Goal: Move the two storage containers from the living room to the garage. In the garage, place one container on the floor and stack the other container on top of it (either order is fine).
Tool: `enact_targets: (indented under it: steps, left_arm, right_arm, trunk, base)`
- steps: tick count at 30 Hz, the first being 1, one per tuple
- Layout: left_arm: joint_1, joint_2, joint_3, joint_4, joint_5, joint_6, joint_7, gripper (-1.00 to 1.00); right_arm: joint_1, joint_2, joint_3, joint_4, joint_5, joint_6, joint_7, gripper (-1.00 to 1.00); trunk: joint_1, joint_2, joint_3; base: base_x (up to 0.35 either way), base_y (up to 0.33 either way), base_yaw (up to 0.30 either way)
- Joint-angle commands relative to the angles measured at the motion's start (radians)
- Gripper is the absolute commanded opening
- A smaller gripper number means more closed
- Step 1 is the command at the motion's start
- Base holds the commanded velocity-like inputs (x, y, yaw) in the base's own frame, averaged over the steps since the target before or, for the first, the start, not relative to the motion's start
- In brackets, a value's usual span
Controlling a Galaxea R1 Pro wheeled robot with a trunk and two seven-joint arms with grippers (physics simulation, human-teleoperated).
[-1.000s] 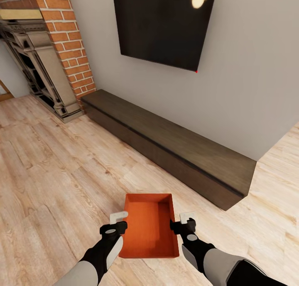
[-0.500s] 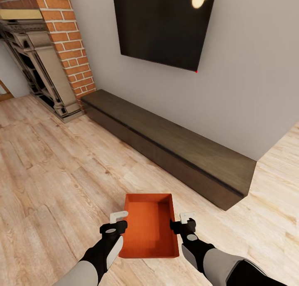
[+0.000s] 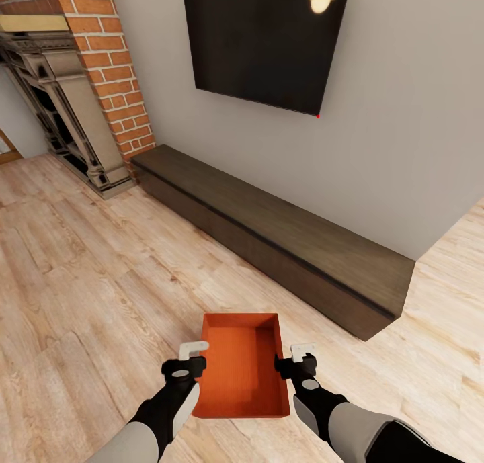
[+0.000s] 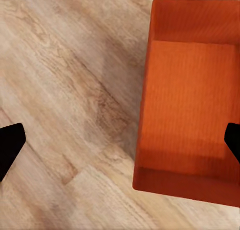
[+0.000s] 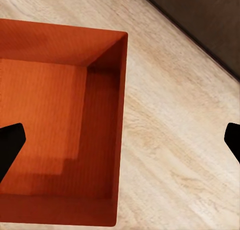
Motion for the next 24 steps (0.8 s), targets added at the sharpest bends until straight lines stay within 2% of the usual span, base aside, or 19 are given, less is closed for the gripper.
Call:
enact_targets:
  steps: [1, 6, 8, 20, 24]
  left_arm:
    - [0.0, 0.001, -0.008, -0.002, 0.003, 0.006, 0.007, 1.0]
    - [0.0, 0.001, -0.008, -0.004, -0.021, 0.012, -0.013, 1.0]
    - [0.0, 0.002, -0.007, -0.024, -0.028, 0.006, -0.054, 1.0]
    - [0.0, 0.0, -0.005, -0.039, -0.028, -0.001, -0.059, 1.0]
    - [0.0, 0.001, -0.002, -0.039, -0.027, -0.001, -0.058, 1.0]
  right_arm:
    - [-0.001, 0.0, 0.009, 0.001, -0.008, -0.003, -0.003, 1.0]
    - [-0.001, -0.001, 0.009, 0.001, -0.007, -0.004, -0.002, 1.0]
    - [-0.001, -0.001, 0.01, 0.001, -0.001, -0.005, 0.0, 1.0]
    - [-0.001, -0.001, 0.01, 0.001, 0.004, -0.005, 0.0, 1.0]
    - [-0.001, -0.001, 0.01, 0.001, 0.003, -0.005, 0.0, 1.0]
  trunk:
    - [0.0, 0.0, -0.001]
    - [0.0, 0.0, -0.001]
    - [0.0, 0.0, -0.001]
    - [0.0, 0.0, -0.001]
    - [0.015, -0.028, -0.013]
  base:
    - [0.0, 0.0, 0.0]
    - [0.0, 0.0, 0.0]
    - [0.0, 0.0, 0.0]
    - [0.0, 0.0, 0.0]
    - [0.0, 0.0, 0.0]
